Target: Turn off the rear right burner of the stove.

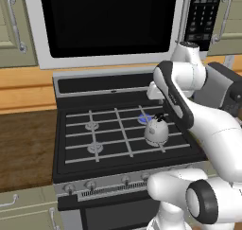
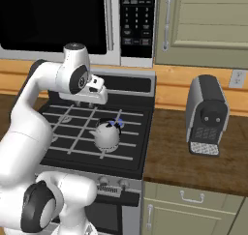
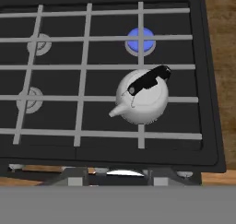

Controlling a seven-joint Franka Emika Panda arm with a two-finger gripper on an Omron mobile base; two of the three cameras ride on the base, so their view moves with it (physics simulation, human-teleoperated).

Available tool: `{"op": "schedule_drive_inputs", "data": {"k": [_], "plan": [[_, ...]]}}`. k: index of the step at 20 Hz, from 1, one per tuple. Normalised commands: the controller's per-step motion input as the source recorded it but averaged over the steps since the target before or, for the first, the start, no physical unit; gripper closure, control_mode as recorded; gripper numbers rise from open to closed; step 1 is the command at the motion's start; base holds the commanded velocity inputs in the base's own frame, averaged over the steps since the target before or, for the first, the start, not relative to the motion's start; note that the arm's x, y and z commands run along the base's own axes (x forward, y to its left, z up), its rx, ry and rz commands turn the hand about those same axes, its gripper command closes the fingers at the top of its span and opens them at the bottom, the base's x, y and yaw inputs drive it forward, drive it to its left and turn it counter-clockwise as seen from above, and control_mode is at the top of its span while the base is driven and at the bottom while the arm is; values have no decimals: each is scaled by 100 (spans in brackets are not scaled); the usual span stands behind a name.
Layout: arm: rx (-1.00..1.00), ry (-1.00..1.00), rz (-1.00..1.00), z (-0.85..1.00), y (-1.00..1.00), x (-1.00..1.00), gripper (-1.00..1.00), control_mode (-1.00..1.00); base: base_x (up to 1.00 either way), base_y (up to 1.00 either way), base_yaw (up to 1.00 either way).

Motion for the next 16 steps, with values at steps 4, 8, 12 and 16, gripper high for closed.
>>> {"op": "schedule_drive_inputs", "data": {"k": [4,8,12,16], "plan": [[0,-31,3,0,0,-36,-100,-100,0,0,0],[3,-80,11,12,0,-86,-100,-100,0,0,0],[6,-50,9,87,0,3,-100,-100,0,0,0],[0,3,5,97,-5,57,-100,-100,0,0,0]]}}
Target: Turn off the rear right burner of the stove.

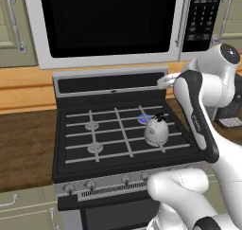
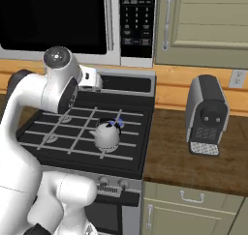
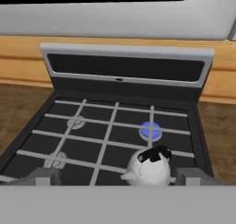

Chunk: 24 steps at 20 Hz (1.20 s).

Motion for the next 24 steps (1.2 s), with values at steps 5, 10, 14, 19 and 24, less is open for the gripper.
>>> {"op": "schedule_drive_inputs", "data": {"k": [5,10,14,19,24], "plan": [[0,11,1,31,-30,45,-100,-100,0,0,0],[0,0,0,-2,-34,27,-100,-100,0,0,0],[0,0,0,-12,-20,15,-100,-100,0,0,0],[0,0,0,-30,0,-7,-100,-100,0,0,0],[0,-11,0,-38,0,-94,-100,-100,0,0,0]]}}
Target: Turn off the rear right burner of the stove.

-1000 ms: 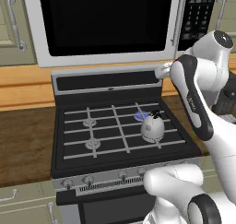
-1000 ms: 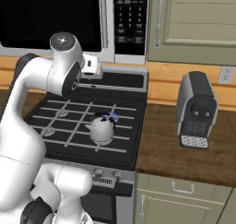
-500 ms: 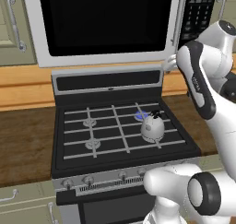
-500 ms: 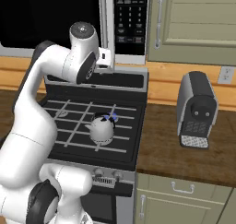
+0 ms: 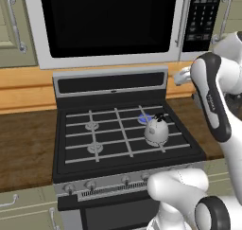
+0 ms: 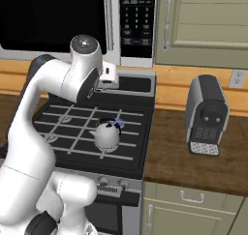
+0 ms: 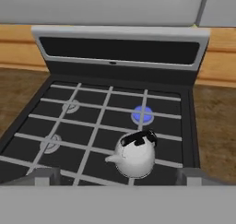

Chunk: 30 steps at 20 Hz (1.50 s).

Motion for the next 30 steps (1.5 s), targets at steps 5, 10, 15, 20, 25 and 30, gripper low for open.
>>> {"op": "schedule_drive_inputs", "data": {"k": [5,10,15,20,25,30], "plan": [[-4,-3,0,-33,6,-83,-100,-100,0,0,0],[-4,-2,0,-25,0,-56,-100,-100,0,0,0],[0,-2,-2,1,-11,-29,-100,-100,0,0,0],[0,0,0,0,0,-22,-100,-100,0,0,0],[0,0,0,0,1,-6,-100,-100,0,0,0],[0,0,0,0,0,-2,-100,-100,0,0,0]]}}
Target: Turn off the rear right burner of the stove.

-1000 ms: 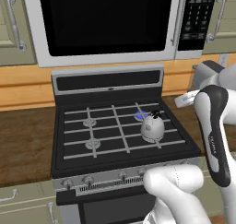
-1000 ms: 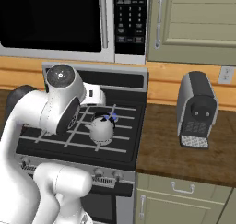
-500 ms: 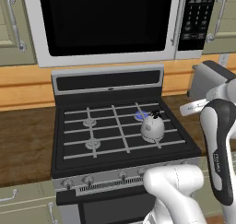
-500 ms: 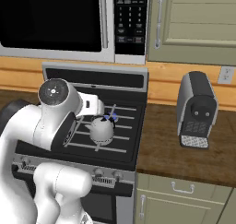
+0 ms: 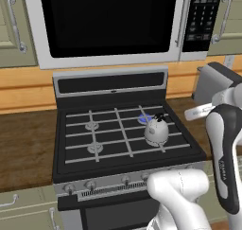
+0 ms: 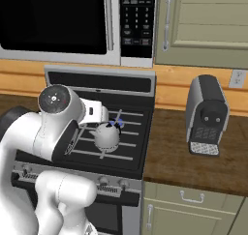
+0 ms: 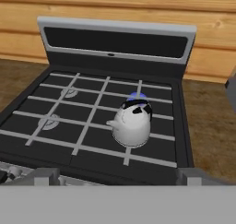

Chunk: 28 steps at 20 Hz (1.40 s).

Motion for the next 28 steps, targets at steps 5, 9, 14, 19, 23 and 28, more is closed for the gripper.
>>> {"op": "schedule_drive_inputs", "data": {"k": [5,9,14,19,23,28], "plan": [[0,-9,0,0,0,-35,-100,-100,0,0,0],[0,-14,0,-9,-1,-77,-100,-100,0,0,0],[0,0,-7,-4,-12,-8,-100,-100,0,0,0],[0,0,0,-2,0,-2,-100,-100,0,0,0],[0,0,0,0,0,0,-100,-100,0,0,0],[0,0,0,0,0,0,-100,-100,0,0,0]]}}
